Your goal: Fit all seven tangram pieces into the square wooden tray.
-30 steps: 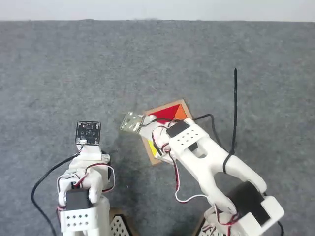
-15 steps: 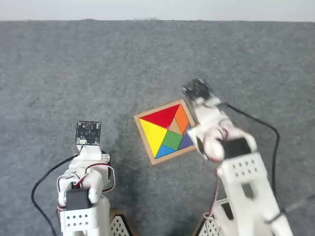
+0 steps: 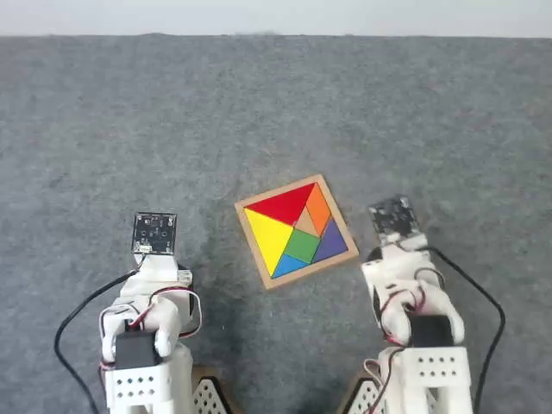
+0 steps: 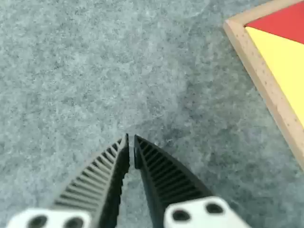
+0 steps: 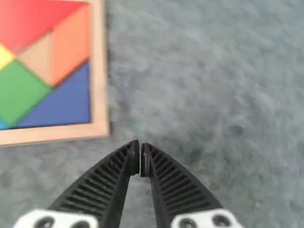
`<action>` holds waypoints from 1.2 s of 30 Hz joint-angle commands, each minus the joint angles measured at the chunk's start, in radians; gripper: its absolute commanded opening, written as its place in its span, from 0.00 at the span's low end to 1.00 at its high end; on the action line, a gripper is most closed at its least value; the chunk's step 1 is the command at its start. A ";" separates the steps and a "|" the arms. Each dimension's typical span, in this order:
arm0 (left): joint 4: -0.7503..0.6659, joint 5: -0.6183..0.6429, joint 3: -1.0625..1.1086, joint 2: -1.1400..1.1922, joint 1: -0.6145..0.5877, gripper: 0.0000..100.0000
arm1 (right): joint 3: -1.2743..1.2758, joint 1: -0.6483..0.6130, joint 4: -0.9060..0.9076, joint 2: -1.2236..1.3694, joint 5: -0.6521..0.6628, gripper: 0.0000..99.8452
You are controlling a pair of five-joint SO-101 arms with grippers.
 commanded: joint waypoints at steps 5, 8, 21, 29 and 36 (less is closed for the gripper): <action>0.003 0.017 -0.013 -0.018 -0.002 0.02 | 0.083 0.151 0.143 -0.286 -0.011 0.03; 0.003 0.017 -0.013 -0.018 -0.002 0.02 | 0.080 0.162 0.225 -0.325 -0.011 0.03; 0.003 0.017 -0.013 -0.018 -0.002 0.02 | 0.080 0.157 0.236 -0.314 -0.011 0.03; 0.003 0.017 -0.013 -0.018 -0.002 0.02 | 0.080 0.157 0.236 -0.314 -0.011 0.03; 0.003 0.017 -0.013 -0.018 -0.002 0.02 | 0.080 0.156 0.236 -0.314 -0.011 0.03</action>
